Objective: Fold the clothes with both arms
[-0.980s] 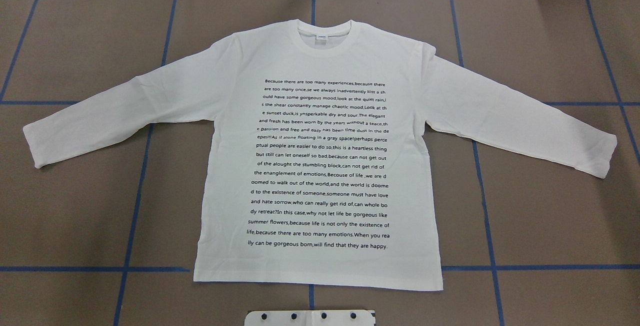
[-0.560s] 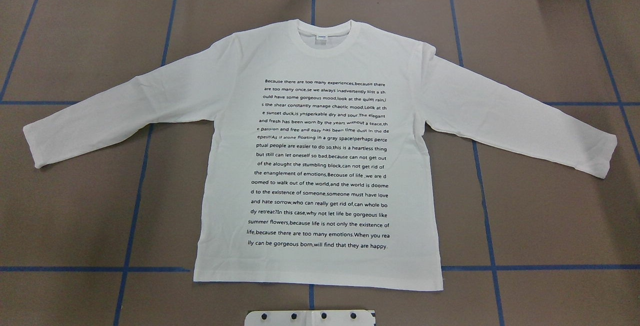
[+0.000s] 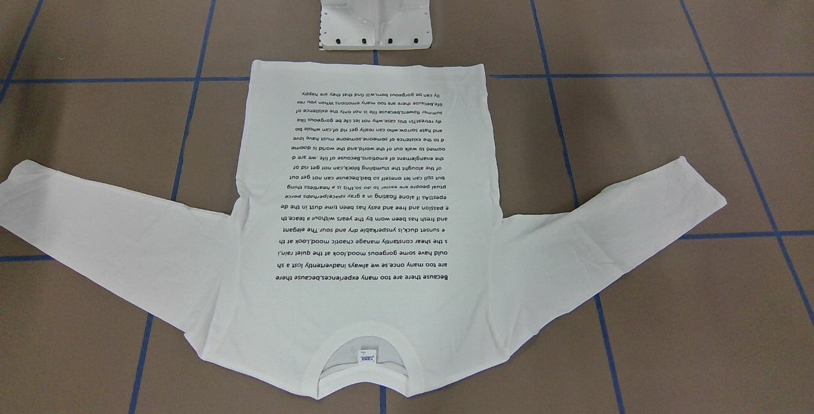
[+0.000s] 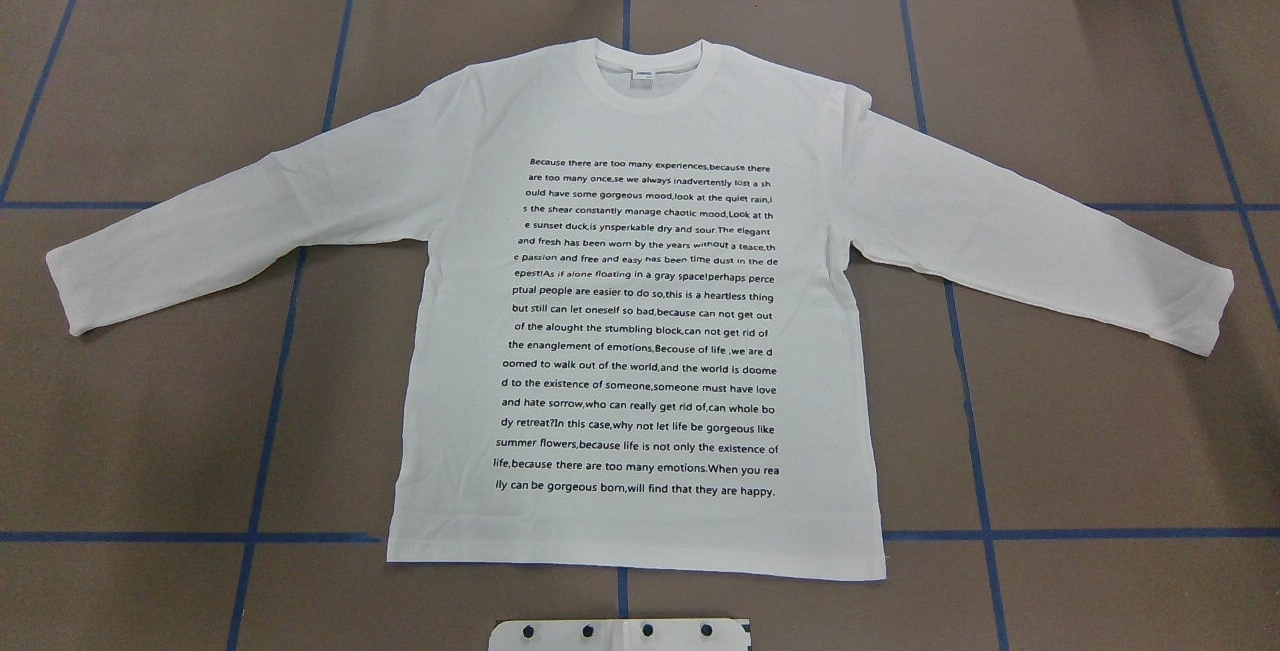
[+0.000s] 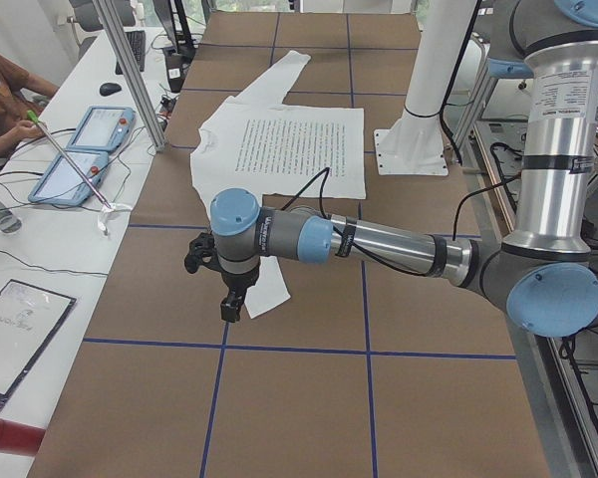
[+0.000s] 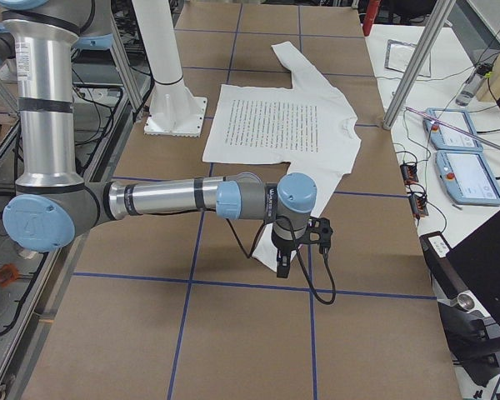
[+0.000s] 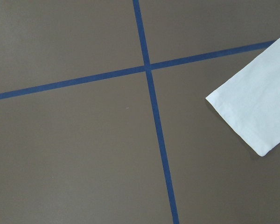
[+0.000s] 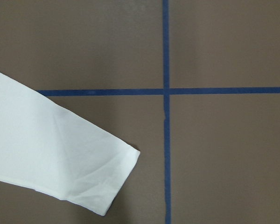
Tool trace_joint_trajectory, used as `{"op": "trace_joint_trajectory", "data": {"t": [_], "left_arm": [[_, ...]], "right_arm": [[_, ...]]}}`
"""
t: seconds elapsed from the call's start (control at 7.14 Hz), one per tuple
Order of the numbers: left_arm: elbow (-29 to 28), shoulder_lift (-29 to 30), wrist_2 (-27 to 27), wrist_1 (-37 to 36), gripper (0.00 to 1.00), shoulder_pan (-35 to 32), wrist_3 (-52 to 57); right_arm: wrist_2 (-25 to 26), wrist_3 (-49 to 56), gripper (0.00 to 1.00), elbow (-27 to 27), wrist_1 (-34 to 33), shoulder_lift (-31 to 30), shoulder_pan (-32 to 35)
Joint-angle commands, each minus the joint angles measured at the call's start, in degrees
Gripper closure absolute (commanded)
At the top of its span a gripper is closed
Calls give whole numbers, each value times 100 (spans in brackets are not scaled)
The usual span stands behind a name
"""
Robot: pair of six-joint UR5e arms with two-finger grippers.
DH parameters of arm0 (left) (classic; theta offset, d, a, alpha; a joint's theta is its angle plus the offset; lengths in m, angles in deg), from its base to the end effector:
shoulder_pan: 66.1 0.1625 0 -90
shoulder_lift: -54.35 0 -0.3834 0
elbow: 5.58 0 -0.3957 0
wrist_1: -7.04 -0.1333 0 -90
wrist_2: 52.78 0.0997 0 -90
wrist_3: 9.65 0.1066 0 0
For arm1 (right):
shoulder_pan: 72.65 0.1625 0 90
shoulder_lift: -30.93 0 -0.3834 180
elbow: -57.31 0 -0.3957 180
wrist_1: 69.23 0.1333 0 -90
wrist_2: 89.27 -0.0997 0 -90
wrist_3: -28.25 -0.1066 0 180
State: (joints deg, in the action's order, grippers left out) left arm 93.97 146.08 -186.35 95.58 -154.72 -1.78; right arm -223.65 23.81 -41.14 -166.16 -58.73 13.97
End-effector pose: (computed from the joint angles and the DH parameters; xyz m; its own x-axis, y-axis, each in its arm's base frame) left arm -0.0475 -0.5123 0.5274 0.7114 0.2686 -0.6494 -0.1223 0.9573 0.2619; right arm 0.0294 -0.4980 0.5583 0.7146 0.0126 0.6995 0.0036 0.9998 -0.0218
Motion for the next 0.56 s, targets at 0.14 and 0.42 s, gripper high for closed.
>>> {"op": "trace_joint_trajectory", "data": {"t": [0.14, 0.42], "left_arm": [[-58, 39, -20, 698, 0, 11, -57], [-313, -83, -29, 1275, 0, 20, -514]], "right_arm": [[-220, -553, 0, 324, 1012, 98, -663], [146, -1950, 0, 955, 2855, 89, -1224]]}}
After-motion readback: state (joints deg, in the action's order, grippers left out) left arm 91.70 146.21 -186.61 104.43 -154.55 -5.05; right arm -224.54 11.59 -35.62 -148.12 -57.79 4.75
